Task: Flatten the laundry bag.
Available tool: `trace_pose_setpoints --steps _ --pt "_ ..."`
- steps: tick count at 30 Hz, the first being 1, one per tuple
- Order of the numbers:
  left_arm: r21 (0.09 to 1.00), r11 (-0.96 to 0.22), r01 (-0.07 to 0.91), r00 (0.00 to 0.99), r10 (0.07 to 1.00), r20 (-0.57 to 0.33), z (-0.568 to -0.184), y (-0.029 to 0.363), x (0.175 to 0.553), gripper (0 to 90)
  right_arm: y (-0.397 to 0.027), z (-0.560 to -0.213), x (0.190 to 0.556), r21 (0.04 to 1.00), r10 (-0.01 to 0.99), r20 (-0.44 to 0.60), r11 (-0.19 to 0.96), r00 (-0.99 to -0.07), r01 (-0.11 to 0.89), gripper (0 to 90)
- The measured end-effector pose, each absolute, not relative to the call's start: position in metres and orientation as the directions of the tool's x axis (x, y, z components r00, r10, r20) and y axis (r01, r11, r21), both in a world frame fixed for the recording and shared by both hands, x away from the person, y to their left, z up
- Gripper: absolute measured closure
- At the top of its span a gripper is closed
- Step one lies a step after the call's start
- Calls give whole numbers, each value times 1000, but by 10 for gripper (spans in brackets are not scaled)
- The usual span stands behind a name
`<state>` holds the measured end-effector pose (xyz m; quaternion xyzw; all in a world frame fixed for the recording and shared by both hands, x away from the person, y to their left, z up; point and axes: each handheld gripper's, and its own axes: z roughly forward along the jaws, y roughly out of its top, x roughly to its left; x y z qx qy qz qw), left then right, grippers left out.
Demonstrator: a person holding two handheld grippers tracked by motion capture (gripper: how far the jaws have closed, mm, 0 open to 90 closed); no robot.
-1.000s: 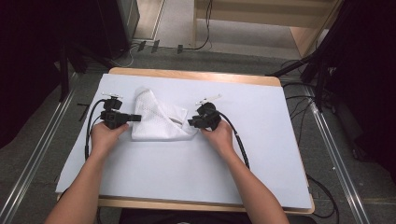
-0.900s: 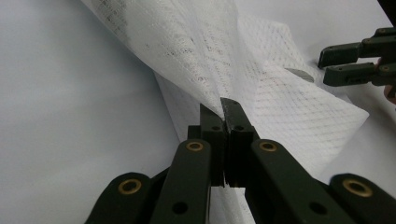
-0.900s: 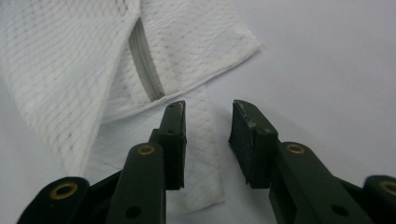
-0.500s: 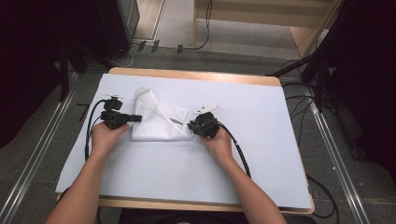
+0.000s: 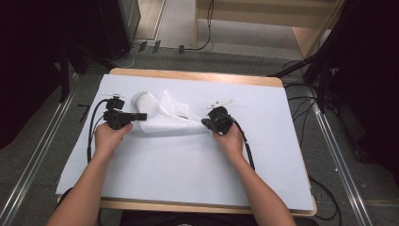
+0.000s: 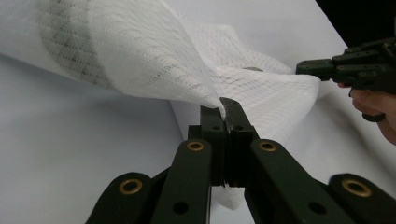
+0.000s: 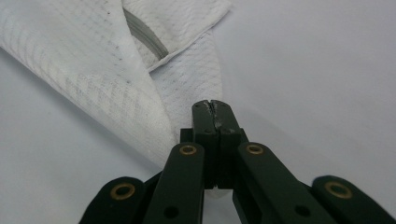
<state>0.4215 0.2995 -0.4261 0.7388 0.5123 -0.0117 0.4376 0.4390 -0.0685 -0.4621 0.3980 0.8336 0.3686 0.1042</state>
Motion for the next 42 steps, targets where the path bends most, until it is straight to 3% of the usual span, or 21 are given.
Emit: trace_pose_setpoints --steps 10,15,20,23,24,30,33,42 --pt "610 -179 772 556 654 -512 -435 249 413 898 -117 -463 441 675 811 117 359 -574 644 900" --pt "595 -233 770 574 660 -485 -439 235 409 878 -126 -470 441 665 827 125 341 -548 665 900" --pt "597 -247 763 578 674 -460 -434 243 406 772 -130 -470 440 666 819 147 332 -554 668 900" --pt "605 -239 760 574 682 -452 -430 252 404 749 -131 -469 439 671 812 149 336 -564 661 890" --pt "604 -235 761 571 684 -453 -428 255 404 719 -130 -464 438 687 809 134 340 -572 642 835" --pt "632 -194 750 558 698 -448 -419 267 407 663 -122 -450 433 734 789 134 328 -599 595 823" --pt "643 -209 736 559 724 -405 -415 269 408 569 -115 -447 432 726 770 149 341 -620 597 822" --pt "666 -201 719 515 797 -316 -410 282 450 431 -114 -449 429 695 756 167 365 -633 620 822"
